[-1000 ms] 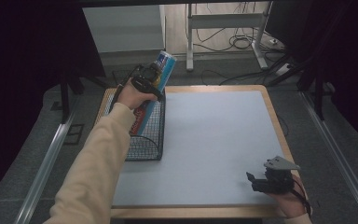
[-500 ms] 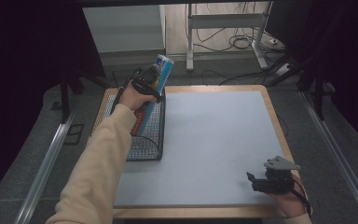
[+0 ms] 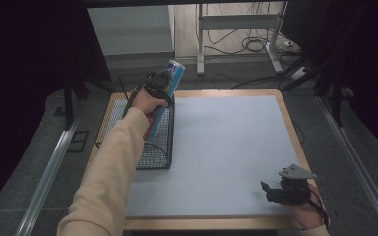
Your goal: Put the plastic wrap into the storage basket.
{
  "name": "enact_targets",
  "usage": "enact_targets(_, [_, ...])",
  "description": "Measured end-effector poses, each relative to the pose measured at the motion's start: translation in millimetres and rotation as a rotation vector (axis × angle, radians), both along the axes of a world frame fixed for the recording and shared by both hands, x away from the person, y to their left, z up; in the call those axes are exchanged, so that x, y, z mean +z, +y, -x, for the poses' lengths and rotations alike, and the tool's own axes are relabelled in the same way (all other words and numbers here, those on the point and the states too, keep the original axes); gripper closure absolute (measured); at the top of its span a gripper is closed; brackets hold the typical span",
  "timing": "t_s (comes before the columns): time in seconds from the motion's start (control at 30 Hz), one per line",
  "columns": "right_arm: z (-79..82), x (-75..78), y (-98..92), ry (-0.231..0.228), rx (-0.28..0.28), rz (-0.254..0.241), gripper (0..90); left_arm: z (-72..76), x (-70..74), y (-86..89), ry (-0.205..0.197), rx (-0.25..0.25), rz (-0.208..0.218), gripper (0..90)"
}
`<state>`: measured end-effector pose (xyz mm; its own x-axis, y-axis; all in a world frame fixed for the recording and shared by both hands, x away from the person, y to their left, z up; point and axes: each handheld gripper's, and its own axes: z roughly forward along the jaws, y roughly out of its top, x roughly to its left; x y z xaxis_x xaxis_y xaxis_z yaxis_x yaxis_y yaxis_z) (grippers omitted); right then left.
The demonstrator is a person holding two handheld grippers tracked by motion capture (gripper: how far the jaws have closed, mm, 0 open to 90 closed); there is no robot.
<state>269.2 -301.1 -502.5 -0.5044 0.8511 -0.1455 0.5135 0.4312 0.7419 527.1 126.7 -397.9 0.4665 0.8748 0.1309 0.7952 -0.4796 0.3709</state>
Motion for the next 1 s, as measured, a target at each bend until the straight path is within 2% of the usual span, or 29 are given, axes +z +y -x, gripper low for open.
enact_targets(0.17, [-0.2, -1.0, -0.3, 0.002, 0.0, 0.005, 9.9, -9.1, -5.9, 3.3, 0.006, 0.014, -0.002, 31.9])
enact_targets(0.33, [-0.2, -1.2, -0.3, 0.005, -0.002, 0.009, 9.9, -14.1, -10.7, 3.5, 0.014, 0.015, -0.027, 31.9])
enact_targets(0.7, [0.9, -2.3, -0.3, 0.009, -0.004, 0.012, 9.9, -25.7, -23.4, 6.2, 0.036, 0.049, -0.017, 31.9])
enact_targets(0.9, [1.3, -2.8, 0.0, 0.012, 0.001, 0.013, 9.9, -30.9, -33.1, 4.9, 0.042, 0.059, -0.044, 31.8])
enact_targets(1.0, [1.5, -2.5, -0.8, 0.011, -0.003, 0.01, 9.8, -31.3, -33.4, 5.9, 0.044, 0.059, -0.042, 31.8])
